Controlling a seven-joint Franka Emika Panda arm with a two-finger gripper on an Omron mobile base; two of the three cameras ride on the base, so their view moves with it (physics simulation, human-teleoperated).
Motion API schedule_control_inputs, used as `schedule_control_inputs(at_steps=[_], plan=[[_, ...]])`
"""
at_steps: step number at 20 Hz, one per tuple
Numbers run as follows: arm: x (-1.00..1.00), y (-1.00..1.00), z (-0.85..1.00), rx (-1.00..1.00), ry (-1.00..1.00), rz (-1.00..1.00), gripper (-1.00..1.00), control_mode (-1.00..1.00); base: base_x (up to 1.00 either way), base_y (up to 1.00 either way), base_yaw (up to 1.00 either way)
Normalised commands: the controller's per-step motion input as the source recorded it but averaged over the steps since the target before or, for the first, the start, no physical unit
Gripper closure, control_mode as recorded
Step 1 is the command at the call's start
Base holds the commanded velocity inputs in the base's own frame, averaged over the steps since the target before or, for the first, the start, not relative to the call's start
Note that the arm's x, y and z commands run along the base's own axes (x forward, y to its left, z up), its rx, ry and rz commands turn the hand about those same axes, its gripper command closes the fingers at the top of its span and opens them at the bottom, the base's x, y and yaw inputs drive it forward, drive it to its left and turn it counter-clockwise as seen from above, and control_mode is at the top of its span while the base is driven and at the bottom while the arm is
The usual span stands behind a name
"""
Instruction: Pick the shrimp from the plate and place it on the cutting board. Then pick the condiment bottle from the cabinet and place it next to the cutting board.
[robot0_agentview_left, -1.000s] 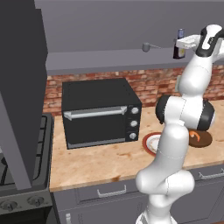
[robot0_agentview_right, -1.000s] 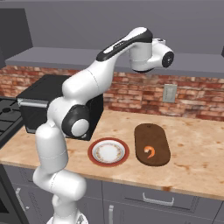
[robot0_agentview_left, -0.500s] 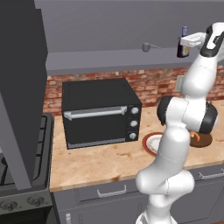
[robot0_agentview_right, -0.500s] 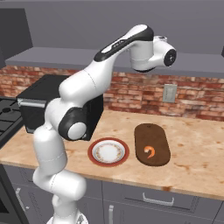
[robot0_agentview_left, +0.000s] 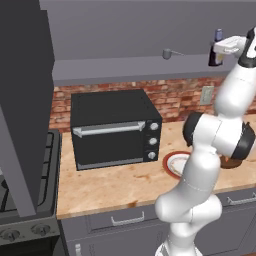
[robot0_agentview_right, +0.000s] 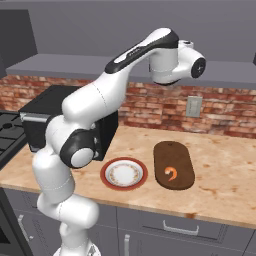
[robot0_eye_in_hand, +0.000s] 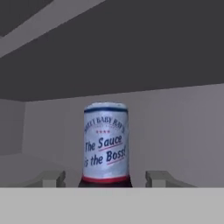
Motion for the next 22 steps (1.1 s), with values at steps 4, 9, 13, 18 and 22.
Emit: schedule_control_inputs(at_steps=[4, 9, 13, 18, 22], plan=[[-0.41, 0.11, -0.06, 0.0, -0.08, 0.0, 1.0, -1.0, 0.0, 0.0, 0.0], [-0.49, 0.21, -0.05, 0.0, -0.09, 0.0, 1.0, -1.0, 0.0, 0.0, 0.0], [-0.57, 0.22, 0.0, 0.0, -0.08, 0.0, 1.0, -1.0, 0.0, 0.0, 0.0], [-0.58, 0.26, 0.0, -0.01, -0.08, 0.0, 1.0, -1.0, 0.0, 0.0, 0.0], [-0.53, 0.34, 0.0, -0.02, -0.06, 0.0, 1.0, -1.0, 0.0, 0.0, 0.0]])
